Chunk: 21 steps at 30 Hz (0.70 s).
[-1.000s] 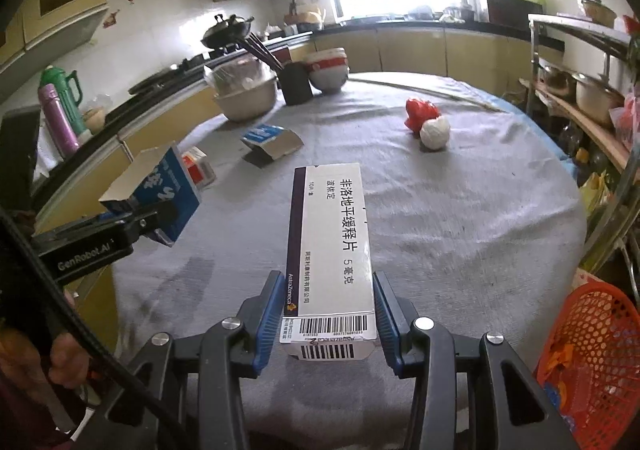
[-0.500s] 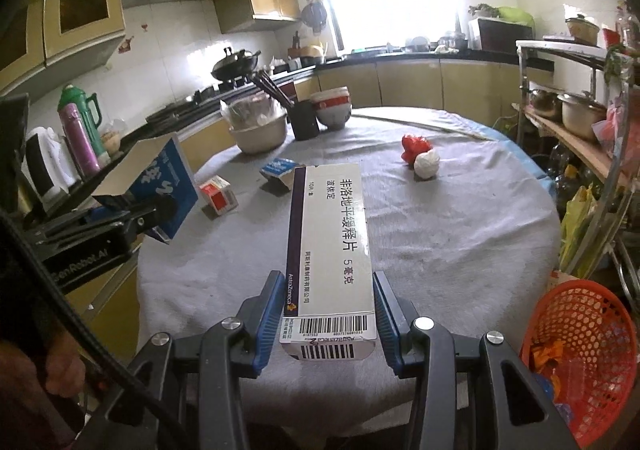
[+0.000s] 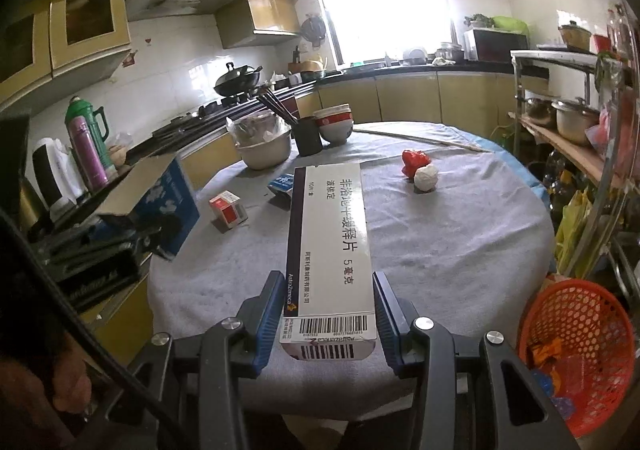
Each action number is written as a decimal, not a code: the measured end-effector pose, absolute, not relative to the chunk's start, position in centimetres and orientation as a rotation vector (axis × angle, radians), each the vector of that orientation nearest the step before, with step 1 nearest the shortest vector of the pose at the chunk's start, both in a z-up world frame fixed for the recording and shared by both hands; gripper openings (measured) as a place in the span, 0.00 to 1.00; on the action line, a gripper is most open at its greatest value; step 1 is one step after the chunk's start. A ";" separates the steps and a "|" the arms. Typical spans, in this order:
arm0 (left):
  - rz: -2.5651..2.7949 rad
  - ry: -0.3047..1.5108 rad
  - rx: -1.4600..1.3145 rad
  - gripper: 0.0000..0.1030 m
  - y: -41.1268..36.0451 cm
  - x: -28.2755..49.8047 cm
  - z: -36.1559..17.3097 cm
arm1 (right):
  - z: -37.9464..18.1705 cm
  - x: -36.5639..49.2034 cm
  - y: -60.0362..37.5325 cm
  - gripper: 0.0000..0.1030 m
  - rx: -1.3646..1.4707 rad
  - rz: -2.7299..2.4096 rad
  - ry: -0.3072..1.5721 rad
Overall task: Collect trash
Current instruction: 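Lift the white medicine box and torn carton off the table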
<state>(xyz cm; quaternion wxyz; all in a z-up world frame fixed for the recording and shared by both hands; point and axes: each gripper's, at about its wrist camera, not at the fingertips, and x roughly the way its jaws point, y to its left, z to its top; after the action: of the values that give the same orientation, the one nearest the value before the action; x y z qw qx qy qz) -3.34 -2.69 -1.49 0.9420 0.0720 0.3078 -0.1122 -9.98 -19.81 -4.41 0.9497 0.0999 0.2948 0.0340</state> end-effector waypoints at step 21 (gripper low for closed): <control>-0.185 0.652 0.151 0.50 -3.6 -4.4 -3.4 | -5.4 -10.2 -22.2 0.45 0.290 0.036 0.583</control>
<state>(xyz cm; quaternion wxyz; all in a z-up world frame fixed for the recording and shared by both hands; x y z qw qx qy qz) -4.37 -3.58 -3.40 0.9403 0.0741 0.3197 -0.0908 -10.20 -22.18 -5.43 0.9473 0.1424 0.2863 0.0175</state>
